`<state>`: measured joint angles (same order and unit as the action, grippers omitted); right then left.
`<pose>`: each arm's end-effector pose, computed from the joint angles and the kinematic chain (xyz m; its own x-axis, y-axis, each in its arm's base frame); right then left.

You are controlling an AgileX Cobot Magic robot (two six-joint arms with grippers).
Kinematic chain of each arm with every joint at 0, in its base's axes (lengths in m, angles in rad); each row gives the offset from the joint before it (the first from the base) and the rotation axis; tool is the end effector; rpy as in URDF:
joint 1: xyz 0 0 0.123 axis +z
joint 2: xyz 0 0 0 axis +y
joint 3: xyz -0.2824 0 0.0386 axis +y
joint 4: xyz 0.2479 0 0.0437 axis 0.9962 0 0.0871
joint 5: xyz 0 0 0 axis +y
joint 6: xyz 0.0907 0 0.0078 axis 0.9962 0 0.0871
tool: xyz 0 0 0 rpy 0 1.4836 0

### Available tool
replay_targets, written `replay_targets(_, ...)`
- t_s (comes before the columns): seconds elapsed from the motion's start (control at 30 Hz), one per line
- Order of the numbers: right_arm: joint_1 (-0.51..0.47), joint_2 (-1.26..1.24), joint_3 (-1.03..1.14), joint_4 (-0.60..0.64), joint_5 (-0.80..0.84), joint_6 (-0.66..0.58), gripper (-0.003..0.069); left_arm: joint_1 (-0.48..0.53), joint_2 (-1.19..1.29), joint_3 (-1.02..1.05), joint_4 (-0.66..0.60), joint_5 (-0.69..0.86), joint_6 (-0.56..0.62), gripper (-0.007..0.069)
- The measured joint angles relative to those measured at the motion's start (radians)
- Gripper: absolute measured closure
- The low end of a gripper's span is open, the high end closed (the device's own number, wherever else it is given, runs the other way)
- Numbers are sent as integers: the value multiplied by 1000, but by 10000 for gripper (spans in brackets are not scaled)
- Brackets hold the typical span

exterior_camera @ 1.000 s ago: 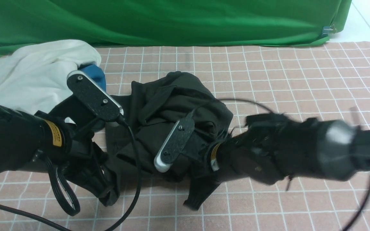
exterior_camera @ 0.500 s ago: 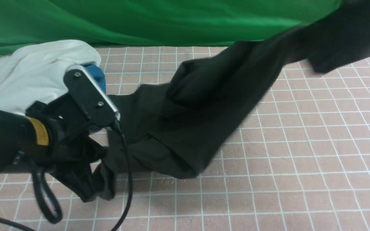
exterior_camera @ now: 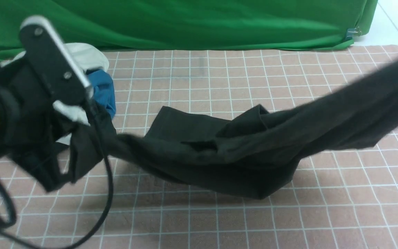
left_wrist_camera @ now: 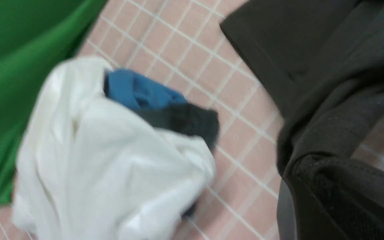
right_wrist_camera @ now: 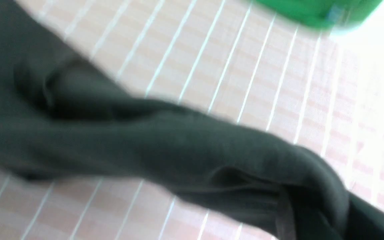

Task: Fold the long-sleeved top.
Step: Spread the long sleeves with your arms and place them on the tabletop

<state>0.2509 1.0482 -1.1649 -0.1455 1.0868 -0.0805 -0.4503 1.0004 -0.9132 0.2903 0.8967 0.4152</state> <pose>0.1881 0.0361 0.3897 -0.7128 -0.3342 -0.6166 -0.2754 0.9419 -0.1922 0.1777 -0.0633 0.3353 -0.4043 0.8063 -0.4318 0.6339 0.5873 0.5032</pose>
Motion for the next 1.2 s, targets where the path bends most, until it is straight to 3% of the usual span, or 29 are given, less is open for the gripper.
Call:
replay_targets(0.17, 0, -108, 204, 66, 107, 41, 575, 0, -34, 104, -66, 123, 0, 594)
replay_targets(0.47, 0, -203, 479, 116, 135, 30, 575, 0, -39, 284, -223, 68, 7, 561)
replay_targets(0.57, 0, -207, 522, 116, 135, 19, 575, 0, -39, 311, -230, 65, 17, 490)
replay_targets(0.8, 0, -207, 531, 106, 83, 8, 575, 0, -43, 314, -231, 50, 19, 224)
replay_targets(0.9, 0, -207, 531, 102, 81, 6, 575, 0, -61, 315, -258, 30, 21, 179)
replay_targets(1.0, 0, -207, 531, 97, 71, 6, 575, -9, -80, 315, -302, -3, 88, 202)
replay_targets(1.2, 0, -207, 531, 94, 47, 6, 575, -76, -15, 309, -403, -76, 182, 440)
